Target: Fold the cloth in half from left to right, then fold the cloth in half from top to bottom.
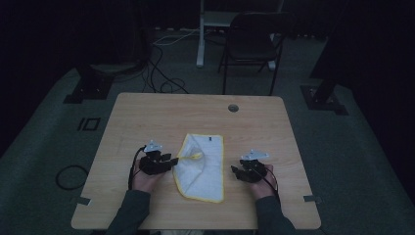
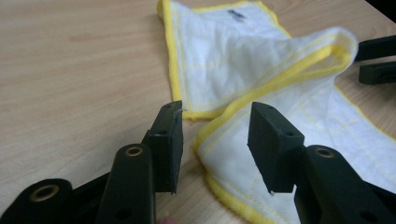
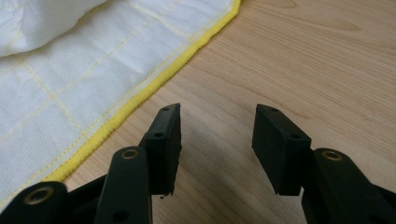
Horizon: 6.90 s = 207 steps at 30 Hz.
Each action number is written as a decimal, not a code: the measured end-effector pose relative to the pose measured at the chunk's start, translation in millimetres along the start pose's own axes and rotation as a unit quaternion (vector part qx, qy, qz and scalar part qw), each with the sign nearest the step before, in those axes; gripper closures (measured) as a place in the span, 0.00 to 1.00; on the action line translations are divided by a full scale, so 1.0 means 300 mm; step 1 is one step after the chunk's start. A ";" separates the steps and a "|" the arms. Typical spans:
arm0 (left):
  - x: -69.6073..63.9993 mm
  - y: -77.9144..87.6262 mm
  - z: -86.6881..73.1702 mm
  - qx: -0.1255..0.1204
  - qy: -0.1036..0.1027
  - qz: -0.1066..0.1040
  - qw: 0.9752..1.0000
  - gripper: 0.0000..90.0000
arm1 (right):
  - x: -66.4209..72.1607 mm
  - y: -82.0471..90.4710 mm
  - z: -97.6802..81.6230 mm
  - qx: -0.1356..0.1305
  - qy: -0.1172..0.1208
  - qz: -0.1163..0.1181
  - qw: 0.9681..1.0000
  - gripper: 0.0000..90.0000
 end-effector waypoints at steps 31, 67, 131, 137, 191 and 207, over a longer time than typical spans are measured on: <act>-0.201 -0.022 0.031 0.011 -0.061 -0.066 0.996 0.94 | -0.003 0.002 0.003 -0.003 0.001 -0.001 1.000 0.58; -0.258 0.010 0.093 -0.021 -0.078 -0.055 0.995 0.71 | -0.002 0.002 0.005 -0.004 0.000 -0.001 1.000 0.57; -0.081 -0.162 0.174 -0.004 -0.054 0.017 0.998 0.97 | -0.008 -0.004 -0.001 -0.001 -0.003 -0.002 1.000 0.57; -0.096 -0.183 0.222 -0.008 -0.060 0.017 0.998 0.97 | -0.008 -0.004 -0.001 -0.001 -0.003 -0.002 1.000 0.57; -0.105 -0.177 0.375 -0.049 -0.069 0.009 0.996 0.74 | -0.017 -0.002 0.001 -0.004 -0.006 -0.003 1.000 0.57; 0.033 -0.168 0.292 -0.032 -0.036 0.043 0.998 0.70 | -0.014 0.003 0.042 -0.016 -0.005 -0.003 1.000 0.57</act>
Point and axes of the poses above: each handheld gripper's, and its own axes: y roughly backward along the jaws, z roughly out of its top, x roughly to its left, the point moved 10 cm from there along -y, roughly forward along the jaws, and after that the axes turned 3 degrees about -z, right-handed, at the moved point
